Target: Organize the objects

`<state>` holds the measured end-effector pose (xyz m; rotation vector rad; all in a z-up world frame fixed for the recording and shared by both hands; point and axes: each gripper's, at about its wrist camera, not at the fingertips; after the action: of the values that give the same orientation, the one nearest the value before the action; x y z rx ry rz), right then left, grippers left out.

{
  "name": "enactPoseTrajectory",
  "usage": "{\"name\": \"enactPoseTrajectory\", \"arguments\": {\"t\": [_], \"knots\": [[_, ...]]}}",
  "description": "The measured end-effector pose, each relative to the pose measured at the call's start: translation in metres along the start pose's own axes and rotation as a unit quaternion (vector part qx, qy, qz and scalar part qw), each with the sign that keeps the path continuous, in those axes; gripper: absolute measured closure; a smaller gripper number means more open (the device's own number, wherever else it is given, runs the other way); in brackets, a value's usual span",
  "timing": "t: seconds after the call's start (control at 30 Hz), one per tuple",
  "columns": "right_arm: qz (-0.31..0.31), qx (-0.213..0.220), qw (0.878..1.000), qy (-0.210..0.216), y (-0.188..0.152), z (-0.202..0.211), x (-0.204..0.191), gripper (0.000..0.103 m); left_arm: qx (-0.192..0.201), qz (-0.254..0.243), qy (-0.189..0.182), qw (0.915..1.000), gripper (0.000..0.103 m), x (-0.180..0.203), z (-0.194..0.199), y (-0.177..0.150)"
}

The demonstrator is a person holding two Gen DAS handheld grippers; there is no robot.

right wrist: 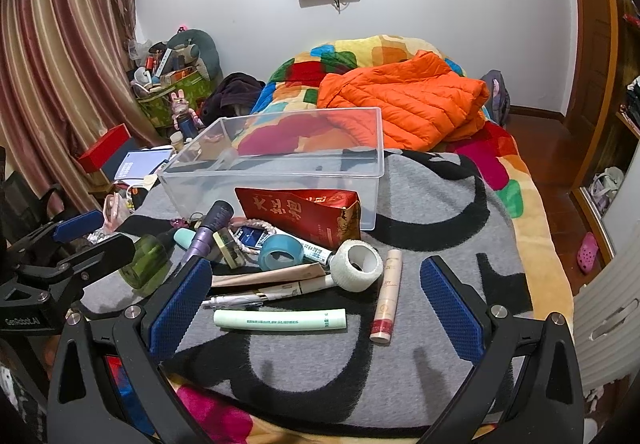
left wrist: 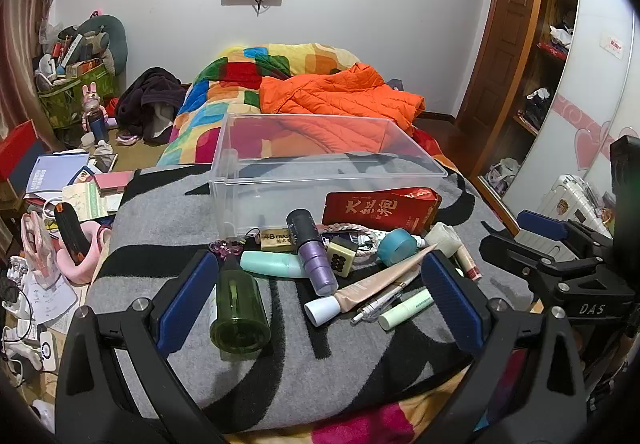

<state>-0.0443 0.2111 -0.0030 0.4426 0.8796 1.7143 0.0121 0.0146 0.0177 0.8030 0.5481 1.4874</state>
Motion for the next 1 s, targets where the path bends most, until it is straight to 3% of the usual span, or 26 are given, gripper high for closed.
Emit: {"name": "enactPoseTrajectory", "arguments": {"t": [1.0], "knots": [[-0.003,-0.002,1.0,0.004,-0.0007,-0.0013,-0.002,0.0,0.0,0.001,-0.001,1.0,0.0,-0.0021,0.0024,-0.0001]]}}
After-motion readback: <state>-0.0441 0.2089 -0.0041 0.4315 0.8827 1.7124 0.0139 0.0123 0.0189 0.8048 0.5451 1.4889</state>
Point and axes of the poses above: each gripper's, at about its wrist camera, not at the fingertips, and z roughly against the way its jaws point, x to its right, y to its top, and after that the axes turned 2 degrees about z, right-handed
